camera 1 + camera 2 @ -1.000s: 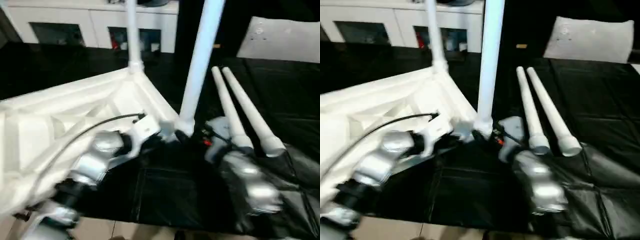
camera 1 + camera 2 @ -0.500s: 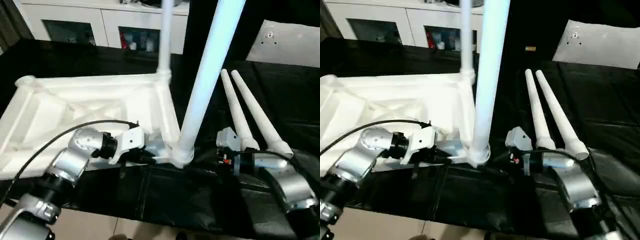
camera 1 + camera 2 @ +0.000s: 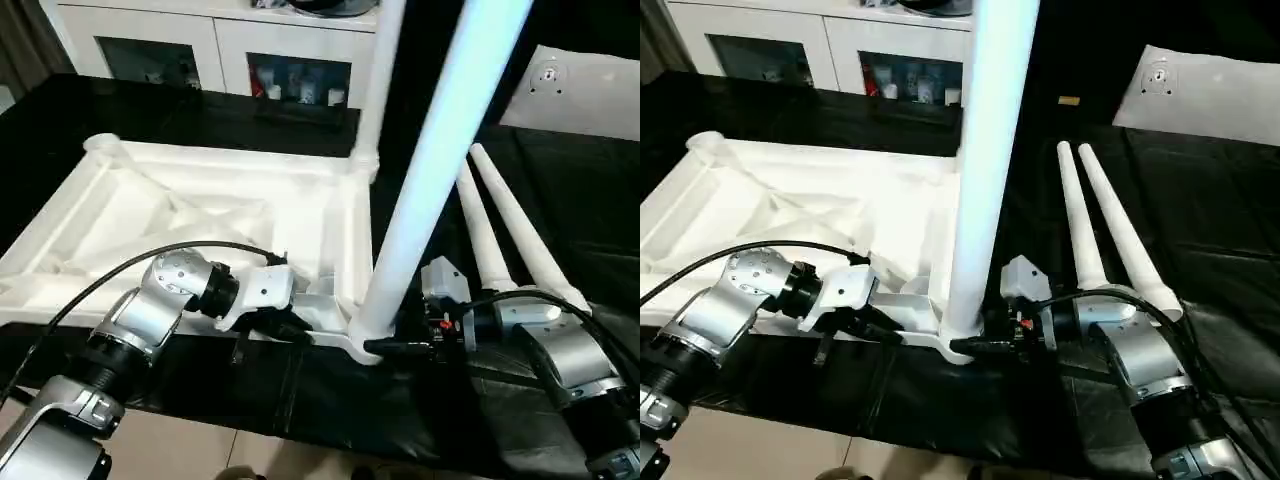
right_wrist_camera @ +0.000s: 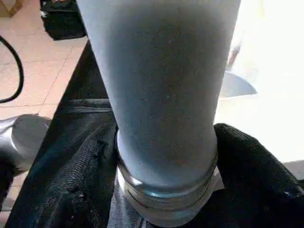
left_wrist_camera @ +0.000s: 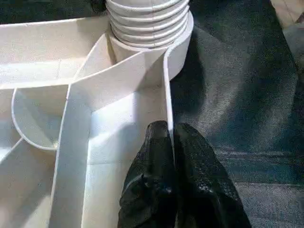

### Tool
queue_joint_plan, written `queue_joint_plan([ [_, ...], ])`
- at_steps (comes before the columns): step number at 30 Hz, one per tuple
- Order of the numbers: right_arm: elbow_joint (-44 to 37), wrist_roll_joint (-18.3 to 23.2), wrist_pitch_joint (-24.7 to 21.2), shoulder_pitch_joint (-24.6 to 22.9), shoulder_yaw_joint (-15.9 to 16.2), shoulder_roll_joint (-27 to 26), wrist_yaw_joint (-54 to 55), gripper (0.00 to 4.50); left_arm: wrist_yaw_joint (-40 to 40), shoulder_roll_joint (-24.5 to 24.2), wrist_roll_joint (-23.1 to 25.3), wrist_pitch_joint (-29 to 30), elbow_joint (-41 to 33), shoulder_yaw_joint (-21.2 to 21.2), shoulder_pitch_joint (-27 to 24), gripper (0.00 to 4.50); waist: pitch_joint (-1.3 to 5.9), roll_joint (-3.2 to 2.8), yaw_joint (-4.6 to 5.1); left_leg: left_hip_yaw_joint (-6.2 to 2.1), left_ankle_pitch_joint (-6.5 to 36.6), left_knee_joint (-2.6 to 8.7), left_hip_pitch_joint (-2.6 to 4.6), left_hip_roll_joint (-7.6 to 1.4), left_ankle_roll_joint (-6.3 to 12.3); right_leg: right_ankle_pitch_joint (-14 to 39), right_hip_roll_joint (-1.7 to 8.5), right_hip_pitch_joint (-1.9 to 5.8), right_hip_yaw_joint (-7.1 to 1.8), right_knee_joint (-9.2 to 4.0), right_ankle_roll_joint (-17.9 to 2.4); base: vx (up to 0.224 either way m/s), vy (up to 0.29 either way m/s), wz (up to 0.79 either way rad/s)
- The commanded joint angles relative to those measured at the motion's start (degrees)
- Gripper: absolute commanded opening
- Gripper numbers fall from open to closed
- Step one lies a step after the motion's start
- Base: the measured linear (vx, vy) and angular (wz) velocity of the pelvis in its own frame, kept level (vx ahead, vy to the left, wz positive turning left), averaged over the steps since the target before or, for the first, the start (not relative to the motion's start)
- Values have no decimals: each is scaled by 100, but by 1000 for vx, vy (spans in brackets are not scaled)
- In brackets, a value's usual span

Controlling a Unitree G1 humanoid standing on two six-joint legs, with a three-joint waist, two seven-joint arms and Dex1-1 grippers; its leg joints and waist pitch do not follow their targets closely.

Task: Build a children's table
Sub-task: Rotate leg to tighten

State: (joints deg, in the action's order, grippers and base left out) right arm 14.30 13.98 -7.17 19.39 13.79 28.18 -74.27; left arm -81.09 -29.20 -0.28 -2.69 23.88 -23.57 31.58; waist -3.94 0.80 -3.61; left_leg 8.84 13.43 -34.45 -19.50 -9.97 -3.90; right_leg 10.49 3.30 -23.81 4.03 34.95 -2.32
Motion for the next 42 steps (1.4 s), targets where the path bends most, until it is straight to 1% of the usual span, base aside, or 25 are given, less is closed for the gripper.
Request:
queue_joint_plan([
  [1, 39, 40, -12, 59, 58, 12, -113, 278, -230, 1, 167, -114, 3, -323, 22, 0, 351, 18, 8, -19, 142, 380, -59, -307, 567, 756, 494, 417, -334, -367, -1351, 0, 0, 0],
  [2, 49, 34, -5, 61, 57, 9, -124, 277, -232, 2, 168, -122, 11, -326, 25, 0, 353, 20, 8, -21, 141, 381, -60, -306, 556, 759, 496, 424, -334, -362, -1352, 0, 0, 0],
  [3, 65, 19, 11, 61, 65, -4, -135, 275, -234, 1, 174, -150, 35, -328, 31, 0, 354, -9, 4, -24, 150, 379, -60, -306, 545, 768, 498, 422, -335, -364, -1356, 0, 0, 0],
  [6, 62, 11, 26, 41, 86, -27, -139, 272, -231, 2, 198, -227, 100, -331, 35, 0, 356, 8, 0, -19, 153, 377, -65, -296, 530, 762, 489, 429, -333, -373, -1341, 0, 0, 0],
  [7, 47, 14, 23, 26, 91, -32, -136, 272, -223, 6, 208, -247, 118, -329, 34, 0, 359, -10, -4, -24, 152, 377, -64, -298, 523, 755, 491, 430, -332, -368, -1341, 0, 0, 0],
  [11, -79, 69, -39, -125, 80, -76, -70, 272, -47, 45, 286, -291, 209, -284, 24, 0, 356, -4, -8, -20, 210, 383, -55, -306, 502, 770, 489, 430, -333, -378, -1340, 0, 0, 0],
  [14, -300, 226, -222, -470, -71, -273, 325, 272, 447, 191, 287, 63, 166, -112, -36, 0, 329, -39, -26, -22, 391, 403, -32, -313, 437, 1021, 496, 411, -332, -421, -1301, 0, 0, 0],
  [16, -415, 285, -312, -673, -163, -420, 619, 272, 758, 268, 309, 295, 106, -19, -82, 0, 277, -39, -34, -16, 733, 440, 0, -324, 333, 1560, 502, 389, -343, -491, -1201, 0, 0, 0],
  [18, -476, 292, -344, -925, -325, -749, 1226, 272, 1201, 455, 256, 648, -15, 147, -172, 0, 232, -38, -23, -42, 1098, 485, 33, -310, 185, 2426, 504, 367, -339, -587, -894, 0, 0, 0],
  [19, -487, 281, -334, -1037, -399, -912, 1519, 272, 1410, 562, 216, 809, -80, 232, -220, 0, 195, -52, -14, -48, 1394, 495, 85, -295, 120, 2961, 506, 314, -316, -658, -748, 0, 0, 0],
  [21, -452, 193, -275, -1189, -518, -1207, 2071, 272, 1761, 747, 186, 1065, -199, 344, -297, 0, 181, -30, 35, -88, 1618, 507, 92, -255, 64, 3668, 514, 309, -276, -733, -433, 0, 0, 0],
  [23, -386, 41, -228, -1330, -622, -1596, 2741, 272, 2268, 990, 278, 1385, -382, 407, -410, 0, 166, -42, 97, -125, 1794, 524, 100, -252, 54, 3948, 521, 291, -245, -791, -244, 0, 0, 0],
  [24, -370, 11, -217, -1337, -629, -1641, 2828, 272, 2338, 1029, 289, 1434, -404, 415, -423, 0, 175, -38, 123, -131, 1768, 538, 82, -267, 43, 3864, 528, 309, -247, -784, -245, 0, 0, 0],
  [25, -279, -114, -203, -1351, -680, -1895, 3291, 272, 2799, 1267, 365, 1696, -494, 491, -468, 0, 184, -55, 158, -147, 1733, 567, 60, -278, 60, 3679, 532, 335, -230, -786, -286, 0, 0, 0],
  [27, -212, -192, -229, -1331, -725, -2063, 3624, 272, 3096, 1444, 389, 1870, -542, 548, -478, 0, 167, -81, 258, -161, 1905, 594, 62, -293, 80, 3459, 516, 329, -211, -790, -380, 0, 0, 0],
  [28, -174, -268, -262, -1311, -769, -2193, 3897, 272, 3297, 1585, 419, 2027, -601, 590, -486, 0, 163, -38, 273, -159, 1934, 594, 60, -284, 108, 3483, 521, 328, -210, -813, -376, 0, 0, 0],
  [29, -89, -329, -285, -1259, -834, -2339, 4195, 272, 3611, 1772, 476, 2167, -614, 660, -467, 0, 151, -66, 310, -158, 2047, 598, 69, -285, 92, 3462, 516, 297, -226, -805, -412, 0, 0, 0],
  [30, 4, -376, -305, -1195, -896, -2481, 4486, 271, 3919, 1955, 525, 2302, -622, 734, -439, 0, 156, -65, 325, -161, 2119, 589, 95, -280, 97, 3480, 517, 278, -227, -812, -415, 0, 0, 0],
  [32, 435, -502, -342, -833, -1156, -2880, 5456, 270, 4708, 2460, 640, 2459, -478, 890, -219, 0, 159, -54, 392, -162, 2018, 597, 62, -274, 135, 3306, 518, 284, -250, -796, -477, 0, 0, 0],
  [34, 631, -577, -390, -632, -1292, -3057, 5920, 270, 4937, 2658, 661, 2583, -456, 936, -121, 0, 191, -43, 415, -161, 1918, 573, 69, -246, 129, 3152, 513, 296, -251, -790, -535, 0, 0, 0],
  [36, 648, -592, -383, -507, -1353, -3156, 6033, 270, 4981, 2674, 720, 2650, -492, 921, -66, 0, 231, -45, 396, -122, 1440, 572, -16, -270, 270, 2355, 519, 334, -309, -726, -708, 0, 0, 0],
  [38, 609, -538, -343, -513, -1346, -3165, 5924, 326, 4941, 2627, 737, 2629, -493, 905, -58, 0, 257, -38, 387, -106, 1151, 559, -50, -274, 346, 1863, 517, 365, -325, -668, -834, 0, 0, 0],
  [39, 557, -559, -260, -562, -1302, -3123, 5817, 326, 4838, 2508, 757, 2602, -519, 876, -80, 0, 275, -40, 367, -74, 901, 534, -40, -283, 465, 1465, 513, 364, -330, -631, -1002, 0, 0, 0],
  [40, 531, -566, -220, -595, -1289, -3101, 5762, 326, 4768, 2433, 779, 2592, -547, 853, -103, 0, 270, -35, 363, -69, 885, 532, -47, -282, 495, 1477, 515, 363, -327, -631, -1026, 0, 0, 0],
  [42, 445, -580, -113, -703, -1282, -3015, 5650, 358, 4572, 2224, 808, 2584, -637, 816, -190, 0, 279, -29, 355, -62, 782, 512, -100, -262, 543, 1486, 532, 399, -332, -625, -1055, 0, 0, 0],
])
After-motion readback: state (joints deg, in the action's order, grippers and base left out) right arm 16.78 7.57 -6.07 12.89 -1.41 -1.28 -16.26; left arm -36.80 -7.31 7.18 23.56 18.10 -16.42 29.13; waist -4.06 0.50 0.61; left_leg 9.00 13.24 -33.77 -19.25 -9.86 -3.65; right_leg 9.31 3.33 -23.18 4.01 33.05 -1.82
